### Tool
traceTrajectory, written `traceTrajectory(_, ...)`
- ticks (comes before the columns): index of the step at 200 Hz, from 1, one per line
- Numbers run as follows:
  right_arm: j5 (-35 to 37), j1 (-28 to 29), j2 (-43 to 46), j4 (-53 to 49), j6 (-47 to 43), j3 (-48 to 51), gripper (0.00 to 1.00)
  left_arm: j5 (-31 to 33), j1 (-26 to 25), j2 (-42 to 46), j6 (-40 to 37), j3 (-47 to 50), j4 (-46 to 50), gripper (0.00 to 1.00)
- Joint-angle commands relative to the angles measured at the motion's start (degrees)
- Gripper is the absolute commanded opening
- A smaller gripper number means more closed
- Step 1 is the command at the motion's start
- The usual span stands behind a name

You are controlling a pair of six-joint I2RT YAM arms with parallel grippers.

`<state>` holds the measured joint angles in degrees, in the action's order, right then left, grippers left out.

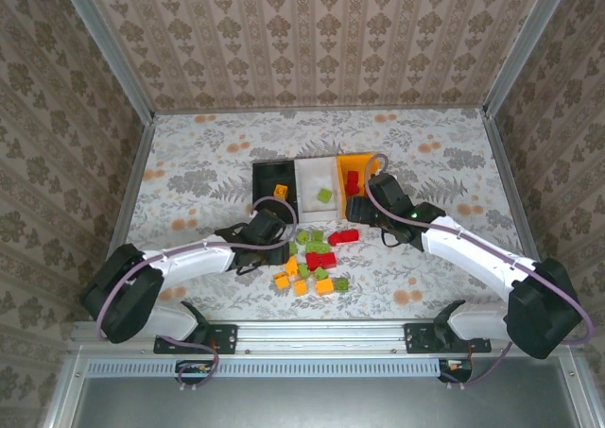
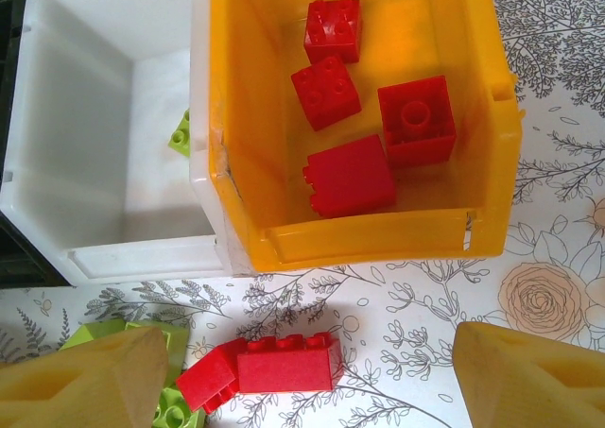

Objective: Sort the legos into containers by color

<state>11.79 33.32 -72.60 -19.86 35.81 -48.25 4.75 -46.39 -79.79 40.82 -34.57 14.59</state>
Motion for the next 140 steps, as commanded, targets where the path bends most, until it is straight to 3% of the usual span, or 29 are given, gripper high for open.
traceTrajectory(1,0.9,0.0,1.7,0.0,0.4,0.7,0.81,-0.6,0.1,-0.9,0.0,-0.6,0.2,0.44)
traceTrajectory(61,1.0,0.0,2.2,-0.1,0.7,0.9,0.81,-0.1,-0.4,3.7,-0.1,-1.2,3.5,0.28)
traceTrajectory(103,0.8,0.0,3.7,0.2,1.4,1.7,0.81,0.9,-0.8,11.8,-1.2,-6.5,9.1,0.26)
traceTrajectory(140,0.6,-0.1,4.3,0.1,1.9,3.0,0.81,1.7,4.2,7.1,-6.1,-16.6,9.9,0.26)
